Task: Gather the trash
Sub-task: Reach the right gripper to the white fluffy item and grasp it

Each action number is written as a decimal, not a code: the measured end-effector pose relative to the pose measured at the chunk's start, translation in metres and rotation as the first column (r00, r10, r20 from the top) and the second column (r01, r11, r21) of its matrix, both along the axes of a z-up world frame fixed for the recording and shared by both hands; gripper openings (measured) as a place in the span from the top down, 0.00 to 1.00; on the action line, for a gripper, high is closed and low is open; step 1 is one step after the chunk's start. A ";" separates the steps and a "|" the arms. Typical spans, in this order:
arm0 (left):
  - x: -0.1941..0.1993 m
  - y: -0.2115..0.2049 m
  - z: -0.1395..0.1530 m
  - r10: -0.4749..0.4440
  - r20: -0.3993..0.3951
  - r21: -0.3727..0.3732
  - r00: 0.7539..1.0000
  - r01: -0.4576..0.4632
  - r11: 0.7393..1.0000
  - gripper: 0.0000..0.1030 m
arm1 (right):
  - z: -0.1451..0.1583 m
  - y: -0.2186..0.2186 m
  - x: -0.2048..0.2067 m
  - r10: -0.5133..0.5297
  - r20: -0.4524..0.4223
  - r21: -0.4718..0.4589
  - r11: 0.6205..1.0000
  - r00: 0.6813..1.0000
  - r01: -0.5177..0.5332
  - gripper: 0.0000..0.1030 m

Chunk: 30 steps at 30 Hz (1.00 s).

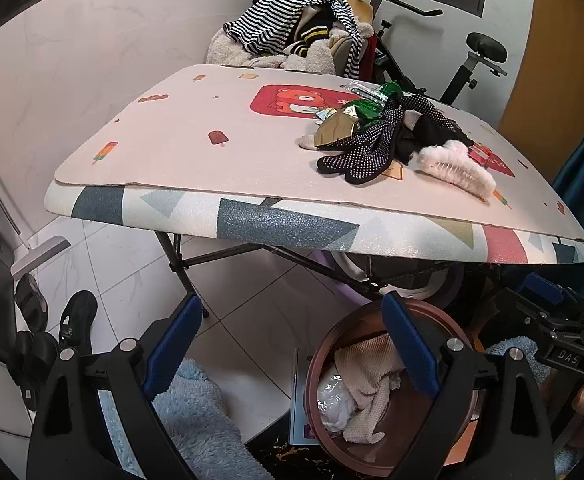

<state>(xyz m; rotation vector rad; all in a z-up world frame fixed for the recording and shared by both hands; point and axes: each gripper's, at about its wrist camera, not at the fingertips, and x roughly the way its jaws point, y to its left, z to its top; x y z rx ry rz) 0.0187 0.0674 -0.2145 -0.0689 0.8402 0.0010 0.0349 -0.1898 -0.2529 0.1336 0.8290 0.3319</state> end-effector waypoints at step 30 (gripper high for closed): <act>0.028 0.024 0.010 0.068 -0.039 -0.166 0.997 -0.073 0.983 0.14 | 0.042 0.007 0.110 0.134 -0.003 -0.179 0.975 0.991 -0.132 0.06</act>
